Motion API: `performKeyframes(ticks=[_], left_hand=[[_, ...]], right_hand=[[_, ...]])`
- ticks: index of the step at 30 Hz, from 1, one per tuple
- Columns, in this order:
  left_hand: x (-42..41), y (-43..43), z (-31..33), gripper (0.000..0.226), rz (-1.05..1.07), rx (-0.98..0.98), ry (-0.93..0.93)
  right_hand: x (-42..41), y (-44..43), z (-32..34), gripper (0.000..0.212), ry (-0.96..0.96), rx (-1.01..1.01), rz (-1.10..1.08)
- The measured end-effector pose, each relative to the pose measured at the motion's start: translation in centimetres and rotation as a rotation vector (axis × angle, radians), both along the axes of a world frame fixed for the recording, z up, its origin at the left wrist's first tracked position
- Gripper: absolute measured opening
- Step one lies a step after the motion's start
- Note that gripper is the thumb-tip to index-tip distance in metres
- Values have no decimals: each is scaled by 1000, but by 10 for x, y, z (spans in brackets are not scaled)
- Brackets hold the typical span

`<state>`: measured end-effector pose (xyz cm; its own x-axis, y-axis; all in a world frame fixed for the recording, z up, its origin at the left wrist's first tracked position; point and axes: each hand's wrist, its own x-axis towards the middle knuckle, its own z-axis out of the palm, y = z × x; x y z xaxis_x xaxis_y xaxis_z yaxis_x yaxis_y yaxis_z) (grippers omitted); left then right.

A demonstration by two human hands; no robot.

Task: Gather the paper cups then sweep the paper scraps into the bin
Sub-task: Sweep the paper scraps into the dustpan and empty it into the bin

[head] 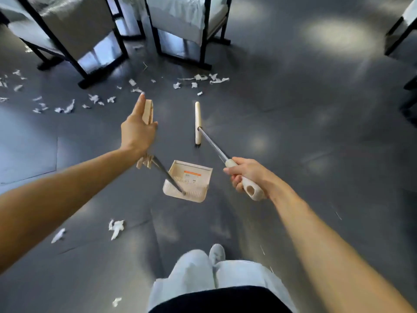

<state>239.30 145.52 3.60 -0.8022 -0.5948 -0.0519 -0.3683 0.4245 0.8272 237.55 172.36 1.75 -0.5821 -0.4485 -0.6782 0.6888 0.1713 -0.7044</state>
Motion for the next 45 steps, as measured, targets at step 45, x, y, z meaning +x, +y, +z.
performKeyframes(ticks=[45], left_hand=[[-1050, -54, -88, 73, 340, 29, -151]], right_hand=[[-1230, -80, -97, 68, -112, 352, 334]])
